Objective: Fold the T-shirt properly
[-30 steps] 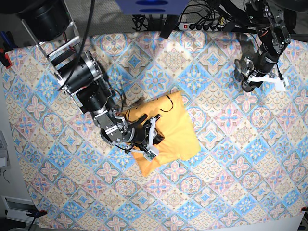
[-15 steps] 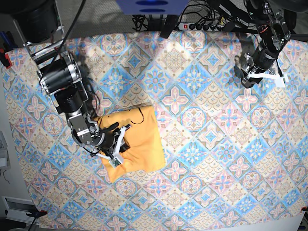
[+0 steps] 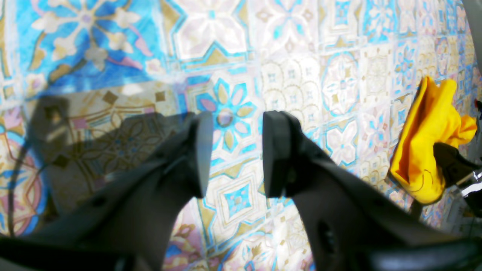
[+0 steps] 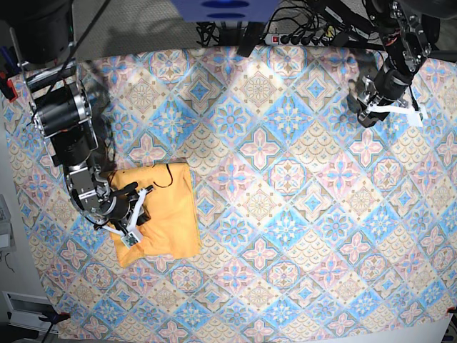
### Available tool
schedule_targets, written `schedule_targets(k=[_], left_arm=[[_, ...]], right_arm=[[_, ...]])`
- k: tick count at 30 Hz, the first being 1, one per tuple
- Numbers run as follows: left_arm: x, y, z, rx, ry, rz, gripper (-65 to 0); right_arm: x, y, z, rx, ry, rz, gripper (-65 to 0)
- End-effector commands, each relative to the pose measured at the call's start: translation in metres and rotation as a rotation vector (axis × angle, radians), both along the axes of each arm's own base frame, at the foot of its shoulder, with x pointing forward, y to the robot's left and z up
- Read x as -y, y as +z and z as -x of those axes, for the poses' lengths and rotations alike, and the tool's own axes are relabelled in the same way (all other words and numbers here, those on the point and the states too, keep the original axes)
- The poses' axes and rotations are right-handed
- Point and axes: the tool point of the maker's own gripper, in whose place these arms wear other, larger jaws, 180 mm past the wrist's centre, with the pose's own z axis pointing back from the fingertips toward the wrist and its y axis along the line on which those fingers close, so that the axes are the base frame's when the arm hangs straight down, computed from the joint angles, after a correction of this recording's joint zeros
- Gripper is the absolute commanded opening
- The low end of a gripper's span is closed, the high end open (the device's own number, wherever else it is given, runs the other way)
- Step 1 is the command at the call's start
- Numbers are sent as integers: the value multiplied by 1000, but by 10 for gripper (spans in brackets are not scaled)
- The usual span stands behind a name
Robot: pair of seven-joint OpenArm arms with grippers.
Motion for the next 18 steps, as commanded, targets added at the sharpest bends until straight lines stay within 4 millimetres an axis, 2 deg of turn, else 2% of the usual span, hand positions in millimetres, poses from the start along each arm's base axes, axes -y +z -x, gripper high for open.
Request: schedule_targets(k=[1,5,15,18], left_arm=[[-2,9,-3,27,-5,-12,-440],[-2,8,-3,26,-8,-12,-440],[-2,8,-4,27,-8,-13,-440],[-2,9,-4,27,-9,-16,-440]], right_arm=[[12,18,-17,45,-18,14,-559],[36,21,-18,57,-57,52,-559],[34,23,-19,66,-52,48,-563],[21,39,-28,125,-39,8,-564]])
